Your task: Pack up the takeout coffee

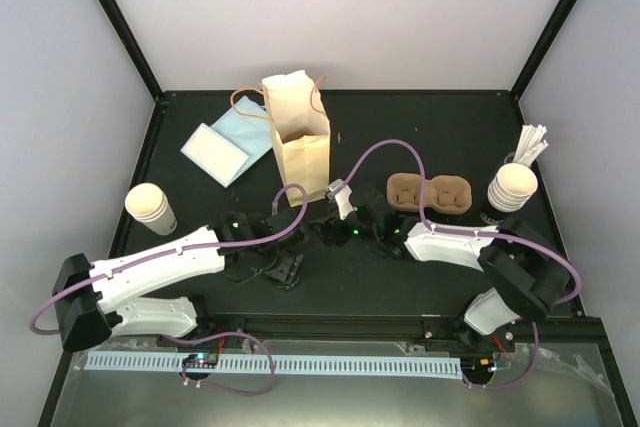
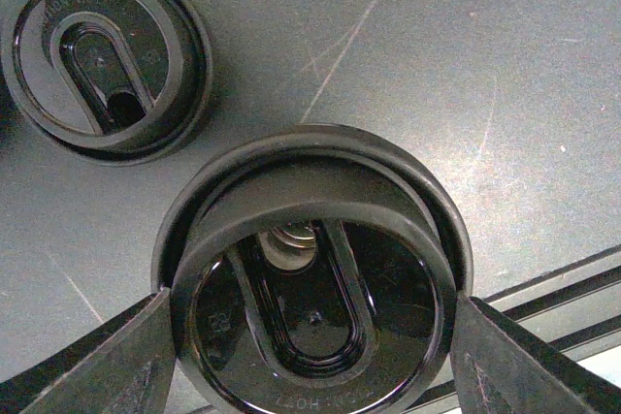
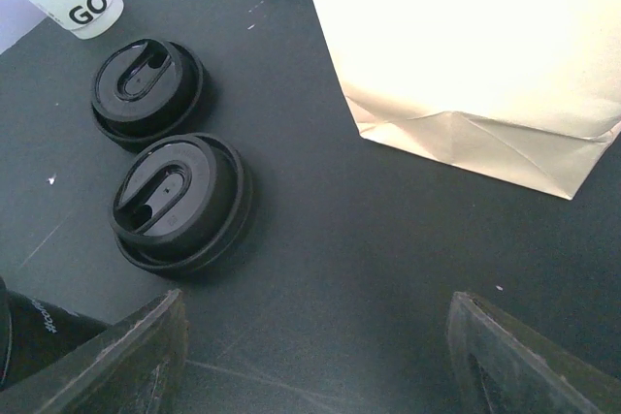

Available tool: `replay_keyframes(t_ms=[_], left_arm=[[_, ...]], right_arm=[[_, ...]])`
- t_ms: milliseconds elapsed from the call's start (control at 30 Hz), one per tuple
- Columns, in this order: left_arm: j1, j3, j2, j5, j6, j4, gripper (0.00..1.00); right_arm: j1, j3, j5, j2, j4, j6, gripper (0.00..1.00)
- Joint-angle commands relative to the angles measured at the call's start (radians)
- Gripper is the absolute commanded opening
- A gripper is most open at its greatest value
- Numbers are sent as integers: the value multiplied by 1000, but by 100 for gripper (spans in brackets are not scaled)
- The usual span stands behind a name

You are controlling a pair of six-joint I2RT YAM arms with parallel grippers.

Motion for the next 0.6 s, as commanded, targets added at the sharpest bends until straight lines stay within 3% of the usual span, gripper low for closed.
replay_keyframes(t_ms=[0,567], left_arm=[[-5,-62,16,39,3,29,72],[-5,-108,-5,70,17,56,72]], right_arm=[[0,23,-18,4,17,-9,76],[52,18,-310,-57,-102,84,72]])
